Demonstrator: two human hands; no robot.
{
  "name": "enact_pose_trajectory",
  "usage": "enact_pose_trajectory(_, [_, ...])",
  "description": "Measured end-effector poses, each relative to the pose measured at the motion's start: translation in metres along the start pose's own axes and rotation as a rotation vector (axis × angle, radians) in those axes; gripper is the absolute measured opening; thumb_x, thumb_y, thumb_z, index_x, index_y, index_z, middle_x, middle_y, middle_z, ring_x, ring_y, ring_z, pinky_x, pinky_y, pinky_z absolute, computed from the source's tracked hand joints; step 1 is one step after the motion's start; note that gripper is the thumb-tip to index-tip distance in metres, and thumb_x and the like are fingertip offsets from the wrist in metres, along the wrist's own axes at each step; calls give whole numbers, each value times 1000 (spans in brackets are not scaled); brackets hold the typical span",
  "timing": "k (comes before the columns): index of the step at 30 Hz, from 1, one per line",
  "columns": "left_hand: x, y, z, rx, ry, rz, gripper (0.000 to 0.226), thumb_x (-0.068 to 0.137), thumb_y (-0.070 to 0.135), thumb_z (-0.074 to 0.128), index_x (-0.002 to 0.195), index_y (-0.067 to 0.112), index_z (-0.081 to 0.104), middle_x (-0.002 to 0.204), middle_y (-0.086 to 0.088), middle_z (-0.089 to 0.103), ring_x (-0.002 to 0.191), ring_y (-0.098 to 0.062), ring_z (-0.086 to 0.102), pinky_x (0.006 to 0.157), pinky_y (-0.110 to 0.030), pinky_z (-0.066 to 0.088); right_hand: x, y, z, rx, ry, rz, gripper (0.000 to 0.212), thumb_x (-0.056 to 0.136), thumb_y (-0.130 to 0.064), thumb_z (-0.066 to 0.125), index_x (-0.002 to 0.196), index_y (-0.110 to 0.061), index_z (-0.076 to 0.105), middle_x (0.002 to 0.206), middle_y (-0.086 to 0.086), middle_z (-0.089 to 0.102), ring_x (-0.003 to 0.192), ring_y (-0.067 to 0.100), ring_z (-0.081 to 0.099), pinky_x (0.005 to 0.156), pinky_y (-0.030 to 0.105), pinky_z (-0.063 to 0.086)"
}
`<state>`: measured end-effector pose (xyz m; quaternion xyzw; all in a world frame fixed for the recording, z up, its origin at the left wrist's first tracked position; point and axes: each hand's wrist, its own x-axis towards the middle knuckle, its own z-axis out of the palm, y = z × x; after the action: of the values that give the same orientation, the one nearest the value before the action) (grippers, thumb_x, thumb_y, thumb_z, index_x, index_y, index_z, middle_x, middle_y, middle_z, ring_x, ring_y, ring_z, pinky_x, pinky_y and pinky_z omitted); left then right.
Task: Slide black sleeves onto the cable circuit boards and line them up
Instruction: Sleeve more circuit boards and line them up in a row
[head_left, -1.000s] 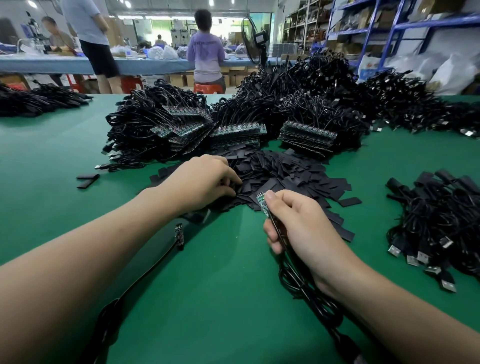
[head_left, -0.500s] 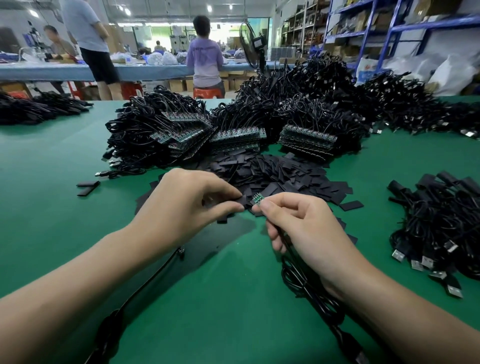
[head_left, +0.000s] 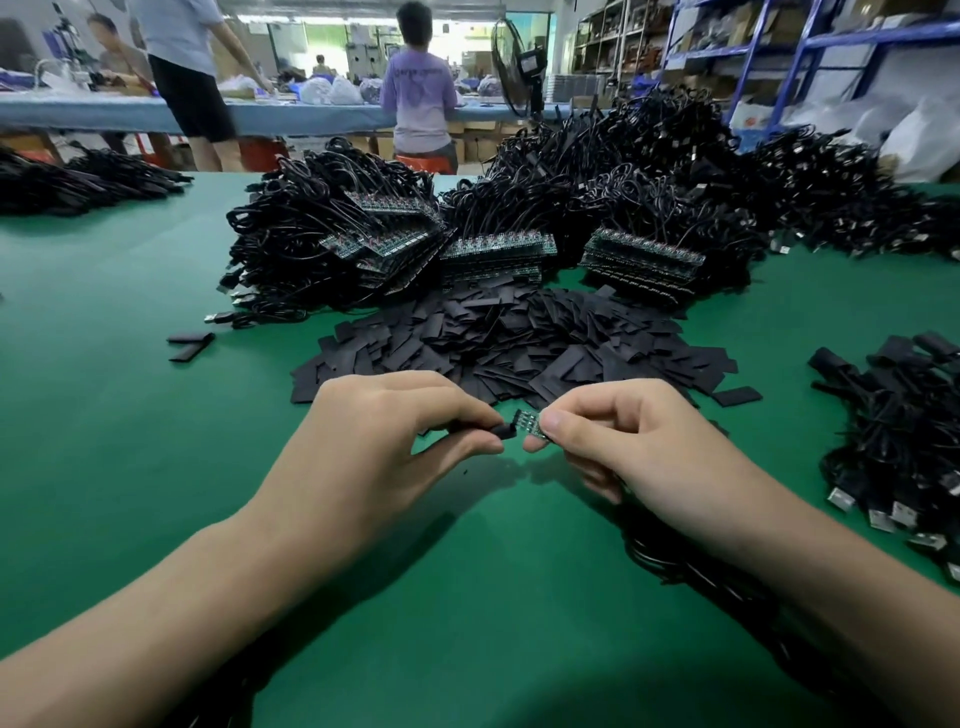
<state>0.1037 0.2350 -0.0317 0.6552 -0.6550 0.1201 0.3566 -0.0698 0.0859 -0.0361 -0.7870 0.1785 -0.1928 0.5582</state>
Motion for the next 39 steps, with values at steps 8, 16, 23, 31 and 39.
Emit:
enact_pose_trajectory(8, [0, -8, -1, 46, -22, 59, 14, 86, 33, 78, 96, 23, 81, 91, 15, 74, 77, 0, 67, 70, -27, 55, 1, 4, 0, 28, -65, 48, 24, 101, -24, 63, 85, -15, 79, 53, -2, 39, 50, 16, 33, 49, 23, 28])
enact_pose_trajectory(16, [-3, -10, -1, 95, 20, 144, 14, 89, 34, 79, 100, 24, 80, 94, 14, 74, 80, -6, 70, 66, -32, 58, 2, 2, 2, 100, -102, 82, 25, 100, -20, 62, 82, -14, 79, 51, -4, 40, 43, 12, 35, 47, 18, 31])
enact_pose_trajectory(23, [-3, -15, -3, 167, -31, 207, 13, 95, 43, 70, 103, 37, 79, 99, 21, 71, 77, -6, 69, 59, -32, 53, 0, 3, 3, 23, -102, 44, 23, 99, -24, 66, 82, -17, 79, 53, -1, 39, 50, 15, 31, 49, 27, 23])
enact_pose_trajectory(31, [-3, -20, -1, 129, -83, 181, 17, 97, 50, 66, 105, 40, 77, 100, 20, 70, 73, -5, 69, 55, -34, 54, -1, 1, 4, 21, -104, 62, 24, 100, -19, 63, 82, -14, 78, 51, -1, 39, 49, 14, 32, 48, 24, 24])
enact_pose_trajectory(39, [-2, -18, -1, 112, -71, 195, 16, 93, 42, 73, 105, 34, 78, 102, 18, 68, 82, -5, 66, 65, -33, 55, 0, 2, 3, 8, -118, 74, 25, 101, -17, 62, 82, -14, 78, 50, -1, 40, 48, 16, 31, 50, 27, 24])
